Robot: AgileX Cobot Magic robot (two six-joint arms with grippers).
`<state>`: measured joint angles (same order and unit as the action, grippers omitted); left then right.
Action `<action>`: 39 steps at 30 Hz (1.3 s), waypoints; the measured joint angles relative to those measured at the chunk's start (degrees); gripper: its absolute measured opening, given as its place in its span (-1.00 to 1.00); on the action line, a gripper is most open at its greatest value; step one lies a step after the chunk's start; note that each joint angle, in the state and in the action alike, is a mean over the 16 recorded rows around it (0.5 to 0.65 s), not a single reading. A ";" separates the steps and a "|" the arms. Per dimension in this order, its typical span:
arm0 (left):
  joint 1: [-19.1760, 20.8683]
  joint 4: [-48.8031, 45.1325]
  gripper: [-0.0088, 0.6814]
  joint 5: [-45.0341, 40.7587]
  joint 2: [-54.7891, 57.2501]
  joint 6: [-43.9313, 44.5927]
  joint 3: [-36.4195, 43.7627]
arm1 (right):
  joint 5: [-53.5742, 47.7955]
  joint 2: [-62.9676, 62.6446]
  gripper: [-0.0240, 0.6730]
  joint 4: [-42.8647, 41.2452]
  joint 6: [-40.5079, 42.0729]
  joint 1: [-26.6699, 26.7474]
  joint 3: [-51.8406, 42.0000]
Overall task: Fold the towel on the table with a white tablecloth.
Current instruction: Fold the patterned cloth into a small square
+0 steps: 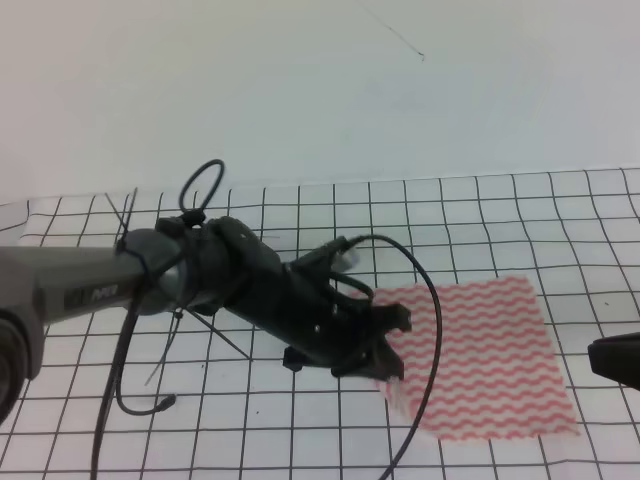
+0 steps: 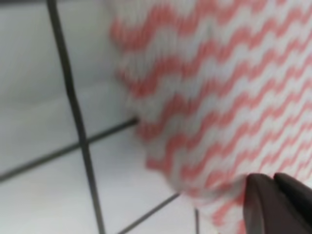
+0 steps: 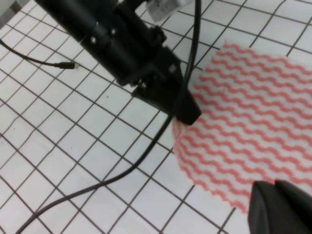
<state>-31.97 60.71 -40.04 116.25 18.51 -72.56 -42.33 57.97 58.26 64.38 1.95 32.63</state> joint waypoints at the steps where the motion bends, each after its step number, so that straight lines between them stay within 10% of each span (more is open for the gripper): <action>1: 0.34 0.65 -0.96 0.26 0.01 0.40 0.00 | -0.01 0.00 -0.94 0.00 0.00 0.00 0.00; 19: 4.59 8.13 -0.94 5.01 4.05 5.89 -2.30 | -0.78 0.00 -0.93 -1.08 0.06 0.00 0.00; 39: 8.45 4.32 -0.27 -2.72 4.61 7.95 -8.58 | 2.78 8.04 -0.67 -15.04 -3.46 0.54 9.34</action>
<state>-23.51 65.03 -42.76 120.86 26.46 -81.14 -39.55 66.01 43.22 60.92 2.49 41.97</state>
